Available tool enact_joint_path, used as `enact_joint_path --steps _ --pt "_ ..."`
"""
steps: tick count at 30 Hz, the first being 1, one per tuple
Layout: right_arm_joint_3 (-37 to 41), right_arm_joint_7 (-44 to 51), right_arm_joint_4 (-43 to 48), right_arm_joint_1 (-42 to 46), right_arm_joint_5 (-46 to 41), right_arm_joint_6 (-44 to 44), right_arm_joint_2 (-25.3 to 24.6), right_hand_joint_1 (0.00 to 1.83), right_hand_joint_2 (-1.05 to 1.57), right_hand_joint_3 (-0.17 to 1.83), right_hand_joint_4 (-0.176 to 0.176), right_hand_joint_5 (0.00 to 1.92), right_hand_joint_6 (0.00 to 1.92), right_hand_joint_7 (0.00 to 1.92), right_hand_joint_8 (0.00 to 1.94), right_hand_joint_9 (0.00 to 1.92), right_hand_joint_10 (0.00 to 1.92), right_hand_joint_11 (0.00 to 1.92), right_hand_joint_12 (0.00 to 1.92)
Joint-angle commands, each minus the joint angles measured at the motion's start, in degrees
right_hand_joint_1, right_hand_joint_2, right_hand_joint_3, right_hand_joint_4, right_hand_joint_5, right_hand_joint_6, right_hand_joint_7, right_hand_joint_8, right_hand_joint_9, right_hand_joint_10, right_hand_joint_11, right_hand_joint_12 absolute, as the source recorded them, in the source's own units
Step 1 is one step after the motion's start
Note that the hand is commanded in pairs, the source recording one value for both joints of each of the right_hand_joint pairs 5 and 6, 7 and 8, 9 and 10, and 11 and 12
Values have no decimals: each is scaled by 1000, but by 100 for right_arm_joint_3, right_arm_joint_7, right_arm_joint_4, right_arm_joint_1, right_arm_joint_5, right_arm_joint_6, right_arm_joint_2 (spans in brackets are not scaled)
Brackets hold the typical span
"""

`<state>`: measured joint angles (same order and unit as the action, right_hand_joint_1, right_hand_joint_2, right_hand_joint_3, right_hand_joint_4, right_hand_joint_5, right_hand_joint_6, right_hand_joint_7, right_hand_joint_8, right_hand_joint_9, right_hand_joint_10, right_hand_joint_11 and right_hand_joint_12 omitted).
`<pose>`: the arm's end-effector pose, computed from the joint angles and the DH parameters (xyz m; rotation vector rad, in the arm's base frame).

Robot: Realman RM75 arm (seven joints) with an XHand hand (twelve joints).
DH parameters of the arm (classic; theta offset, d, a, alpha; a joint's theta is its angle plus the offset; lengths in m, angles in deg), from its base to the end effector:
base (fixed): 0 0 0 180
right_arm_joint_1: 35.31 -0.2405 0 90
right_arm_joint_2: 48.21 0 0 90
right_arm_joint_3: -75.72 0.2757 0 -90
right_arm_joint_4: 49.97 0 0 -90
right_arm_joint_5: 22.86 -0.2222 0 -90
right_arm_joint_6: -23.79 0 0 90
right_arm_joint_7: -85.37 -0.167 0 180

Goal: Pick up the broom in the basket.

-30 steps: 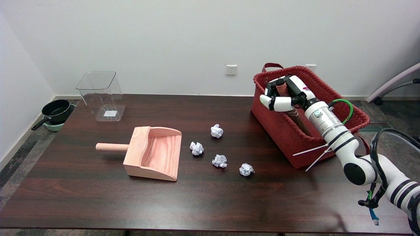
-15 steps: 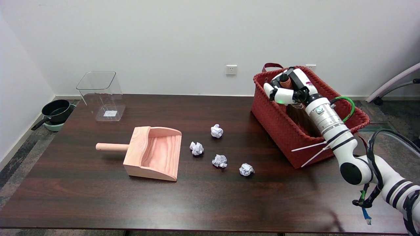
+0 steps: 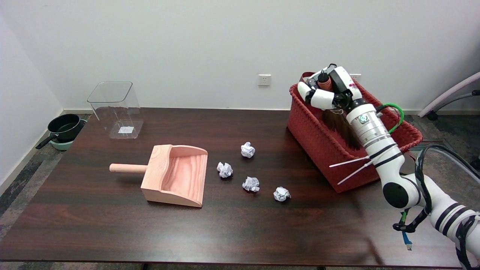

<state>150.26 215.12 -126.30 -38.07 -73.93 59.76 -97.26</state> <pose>-0.2237 -0.3803 0.4200 1.5224 -0.5538 1.0450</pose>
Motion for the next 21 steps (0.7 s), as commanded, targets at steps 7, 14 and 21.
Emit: enact_joint_path --steps 7,14,21 --pt "531 391 -1583 272 -632 56 -213 935 1178 934 0 1920 1920 1920 1920 1920 1920 1894 1894" --pt "776 399 -2018 288 -632 1 -221 948 1213 945 0 1920 1920 1920 1920 1920 1920 1896 1896" --pt "737 399 -2540 373 -632 58 -384 944 1249 937 0 1920 1920 1920 1920 1920 1920 1899 1899"
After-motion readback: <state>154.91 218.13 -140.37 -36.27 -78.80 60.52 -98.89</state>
